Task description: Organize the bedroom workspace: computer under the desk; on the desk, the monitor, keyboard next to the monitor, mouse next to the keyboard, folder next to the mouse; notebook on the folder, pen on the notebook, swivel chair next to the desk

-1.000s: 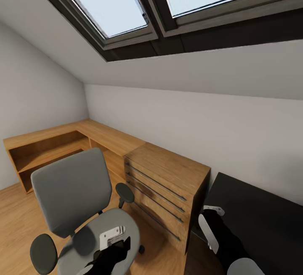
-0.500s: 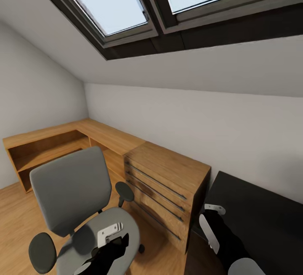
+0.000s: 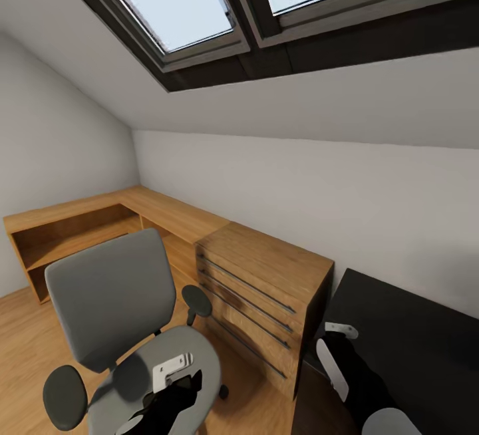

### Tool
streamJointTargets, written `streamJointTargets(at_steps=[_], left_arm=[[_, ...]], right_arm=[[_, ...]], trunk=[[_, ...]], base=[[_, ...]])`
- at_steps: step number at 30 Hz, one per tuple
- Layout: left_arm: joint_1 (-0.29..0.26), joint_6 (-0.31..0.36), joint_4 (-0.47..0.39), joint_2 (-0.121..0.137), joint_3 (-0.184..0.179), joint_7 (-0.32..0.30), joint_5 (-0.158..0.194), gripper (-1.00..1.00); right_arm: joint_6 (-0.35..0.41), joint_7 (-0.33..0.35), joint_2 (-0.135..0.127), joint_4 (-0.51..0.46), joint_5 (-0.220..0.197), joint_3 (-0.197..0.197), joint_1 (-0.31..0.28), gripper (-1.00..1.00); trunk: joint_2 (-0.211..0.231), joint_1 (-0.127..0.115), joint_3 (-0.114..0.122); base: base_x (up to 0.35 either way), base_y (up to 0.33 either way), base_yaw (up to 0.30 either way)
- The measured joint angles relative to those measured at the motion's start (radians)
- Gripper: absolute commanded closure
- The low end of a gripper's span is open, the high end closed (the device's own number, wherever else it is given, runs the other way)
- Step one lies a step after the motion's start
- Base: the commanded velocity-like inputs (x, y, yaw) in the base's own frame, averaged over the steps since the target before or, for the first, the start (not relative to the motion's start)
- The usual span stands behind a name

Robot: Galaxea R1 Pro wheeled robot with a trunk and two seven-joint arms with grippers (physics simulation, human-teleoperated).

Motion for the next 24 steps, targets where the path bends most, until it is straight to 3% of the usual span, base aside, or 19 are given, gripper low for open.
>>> streamJointTargets(at_steps=[14, 17, 24], left_arm=[[0.0, -0.002, 0.001, 0.0, 0.006, 0.002, -0.001, -1.0], [0.0, -0.002, 0.001, 0.0, 0.006, 0.002, -0.003, -1.0], [0.0, -0.004, 0.001, 0.0, 0.006, 0.003, 0.0, -1.0]], right_arm=[[0.001, 0.0, -0.005, 0.0, 0.001, 0.0, 0.0, -1.0], [0.0, -0.001, -0.025, 0.001, -0.002, 0.0, 0.0, -1.0], [-0.001, 0.001, -0.043, 0.047, -0.002, -0.006, -0.006, -1.0]], trunk=[[0.0, 0.0, 0.0], [0.0, 0.0, 0.0], [-0.028, 0.015, -0.013]], base=[[0.0, 0.0, 0.0], [0.0, 0.0, 0.0], [0.0, 0.0, 0.0]])
